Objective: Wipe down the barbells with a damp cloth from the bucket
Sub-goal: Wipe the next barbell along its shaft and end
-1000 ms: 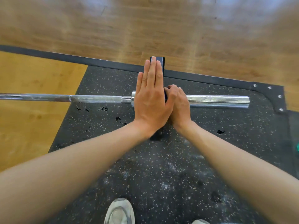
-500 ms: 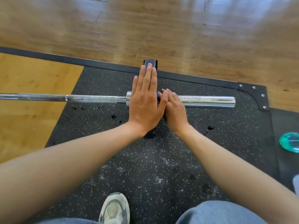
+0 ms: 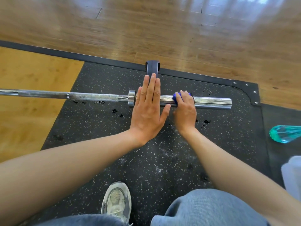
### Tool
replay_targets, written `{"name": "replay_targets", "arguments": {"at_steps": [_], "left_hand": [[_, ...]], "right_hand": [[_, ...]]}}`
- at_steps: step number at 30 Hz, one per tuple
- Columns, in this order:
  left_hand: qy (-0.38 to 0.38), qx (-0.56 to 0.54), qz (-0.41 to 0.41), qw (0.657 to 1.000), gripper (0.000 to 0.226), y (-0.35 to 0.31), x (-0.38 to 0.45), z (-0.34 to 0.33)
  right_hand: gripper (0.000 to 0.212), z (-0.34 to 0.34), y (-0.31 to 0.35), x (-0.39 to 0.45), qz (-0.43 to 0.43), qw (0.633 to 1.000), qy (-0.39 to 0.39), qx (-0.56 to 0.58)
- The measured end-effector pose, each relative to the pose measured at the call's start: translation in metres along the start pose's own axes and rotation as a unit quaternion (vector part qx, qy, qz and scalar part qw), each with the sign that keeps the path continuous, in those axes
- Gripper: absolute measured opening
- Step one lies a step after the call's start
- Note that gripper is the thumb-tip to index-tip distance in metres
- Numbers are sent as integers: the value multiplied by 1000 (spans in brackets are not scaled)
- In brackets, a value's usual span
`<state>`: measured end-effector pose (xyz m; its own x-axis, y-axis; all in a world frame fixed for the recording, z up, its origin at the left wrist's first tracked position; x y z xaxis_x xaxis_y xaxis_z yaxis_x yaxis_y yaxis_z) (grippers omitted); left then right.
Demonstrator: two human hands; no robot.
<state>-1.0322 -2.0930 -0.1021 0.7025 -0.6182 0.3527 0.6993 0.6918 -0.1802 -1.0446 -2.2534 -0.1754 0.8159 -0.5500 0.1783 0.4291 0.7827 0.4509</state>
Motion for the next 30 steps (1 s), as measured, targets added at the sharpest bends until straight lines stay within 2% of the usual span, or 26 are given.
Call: {"name": "replay_targets", "arguments": {"at_steps": [1, 4, 5, 6, 9, 10, 12, 15, 17, 19, 20, 21, 24, 25, 27, 30], "left_hand": [[7, -4, -2, 1000, 79, -3, -5, 0], [23, -5, -2, 1000, 81, -12, -26, 3], [23, -6, -3, 1000, 81, -14, -30, 5], [23, -5, -9, 1000, 80, -14, -36, 9], [-4, -17, -56, 998, 79, -17, -22, 23], [-21, -26, -64, 997, 78, -19, -9, 28], [-43, -31, -50, 997, 76, -20, 17, 34], [23, 18, -1, 1000, 78, -9, 34, 29], [72, 28, 19, 997, 81, -3, 31, 20], [78, 17, 25, 996, 82, -4, 25, 18], [77, 7, 25, 997, 82, -6, 23, 17], [74, -4, 20, 997, 80, -9, 20, 19], [73, -32, -11, 997, 75, -14, 3, 26], [77, -38, -21, 996, 74, -13, -4, 28], [76, -41, -41, 995, 75, -12, -17, 35], [55, -38, -47, 997, 75, -5, -29, 40]], "right_hand": [[62, 0, 8, -6, 13, 1000, 8, -5], [61, -5, 27, -26, 139, 988, 65, 3], [61, -4, 24, -26, 157, 985, 69, -2], [61, -2, 19, -26, 150, 987, 58, -5], [56, 0, -1, -31, 10, 1000, -12, 15], [53, -3, 3, -38, -4, 1000, -25, 17], [54, -6, 18, -50, 39, 998, -20, 35], [60, -4, 22, -49, 149, 987, 22, 55], [66, -1, 4, -42, 85, 996, 16, 32], [66, 1, -3, -45, -2, 999, -5, 32], [66, 0, 0, -48, -4, 1000, -6, 23], [66, -2, 7, -52, 25, 1000, 7, 14], [63, -7, 15, -60, 206, 976, 62, -2], [63, -2, 10, -59, 231, 970, 71, 1], [64, 8, -6, -61, 205, 977, 63, -8], [70, 13, -6, -82, 81, 996, 23, -1]]}}
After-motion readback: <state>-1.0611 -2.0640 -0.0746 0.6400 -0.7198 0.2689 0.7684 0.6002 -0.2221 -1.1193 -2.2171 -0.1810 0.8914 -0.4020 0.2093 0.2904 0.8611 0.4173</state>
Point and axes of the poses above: each hand's wrist, its own x-axis towards the middle knuckle, its own z-axis out of the back of the hand, y = z × x, the point moved 2 cm from there along x, towards the middle knuckle, and after that the axes turned 12 degrees about -z, right-handed, at the moved point
